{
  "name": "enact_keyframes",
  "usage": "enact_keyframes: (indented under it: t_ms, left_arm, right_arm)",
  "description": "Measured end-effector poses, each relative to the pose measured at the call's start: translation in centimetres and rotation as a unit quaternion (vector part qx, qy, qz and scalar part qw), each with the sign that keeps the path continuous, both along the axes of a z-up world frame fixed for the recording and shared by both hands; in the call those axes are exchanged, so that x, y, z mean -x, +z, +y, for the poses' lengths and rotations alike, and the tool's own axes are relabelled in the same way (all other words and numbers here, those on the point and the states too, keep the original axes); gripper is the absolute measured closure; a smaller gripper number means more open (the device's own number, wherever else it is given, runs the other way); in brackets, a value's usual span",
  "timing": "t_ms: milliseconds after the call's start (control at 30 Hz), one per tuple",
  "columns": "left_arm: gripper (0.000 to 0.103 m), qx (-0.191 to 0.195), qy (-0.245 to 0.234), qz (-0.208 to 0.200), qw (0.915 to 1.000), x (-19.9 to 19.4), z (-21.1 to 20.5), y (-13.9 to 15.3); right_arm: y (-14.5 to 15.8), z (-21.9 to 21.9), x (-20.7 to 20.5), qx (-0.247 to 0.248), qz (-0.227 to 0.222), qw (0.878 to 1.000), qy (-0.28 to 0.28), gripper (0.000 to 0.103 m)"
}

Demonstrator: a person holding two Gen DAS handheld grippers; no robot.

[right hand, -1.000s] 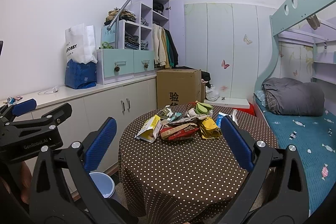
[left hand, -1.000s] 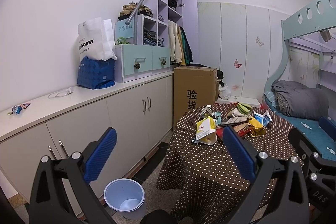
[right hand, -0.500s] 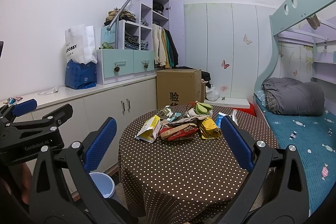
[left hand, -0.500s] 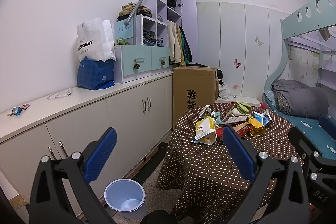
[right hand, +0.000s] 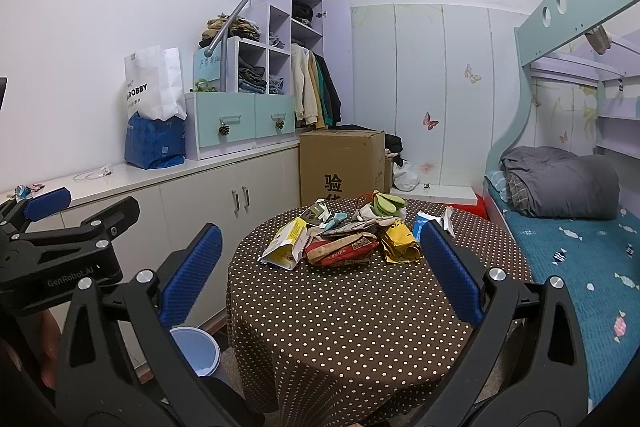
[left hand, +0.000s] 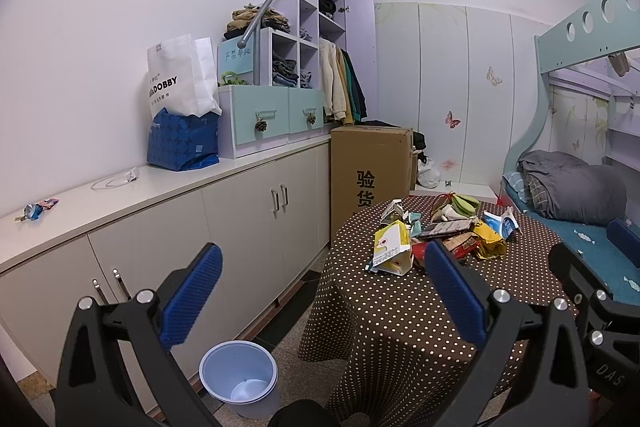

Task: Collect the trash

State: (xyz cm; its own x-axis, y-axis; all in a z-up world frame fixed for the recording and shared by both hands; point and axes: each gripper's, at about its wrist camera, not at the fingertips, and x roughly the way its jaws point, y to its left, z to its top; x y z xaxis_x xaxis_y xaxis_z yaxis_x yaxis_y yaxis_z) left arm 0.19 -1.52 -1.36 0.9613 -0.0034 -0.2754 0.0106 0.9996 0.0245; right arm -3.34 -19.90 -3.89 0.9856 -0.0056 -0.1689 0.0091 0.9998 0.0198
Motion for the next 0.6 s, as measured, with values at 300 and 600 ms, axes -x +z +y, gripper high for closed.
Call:
enact_keyframes:
  t_ms: [300,600]
  left_arm:
    - [0.004,0.000,0.001,0.001,1.0000,0.07,0.11,-0.02]
    - [0.004,0.001,0.003,0.002,1.0000,0.09,0.37,-0.07]
  right_arm:
    - [-0.43,0.76,-0.22,-0.001,0.002,1.000,0.003,0.006]
    - [-0.36,0.92,-0.19,-0.002,0.004,1.000,0.005,0.006]
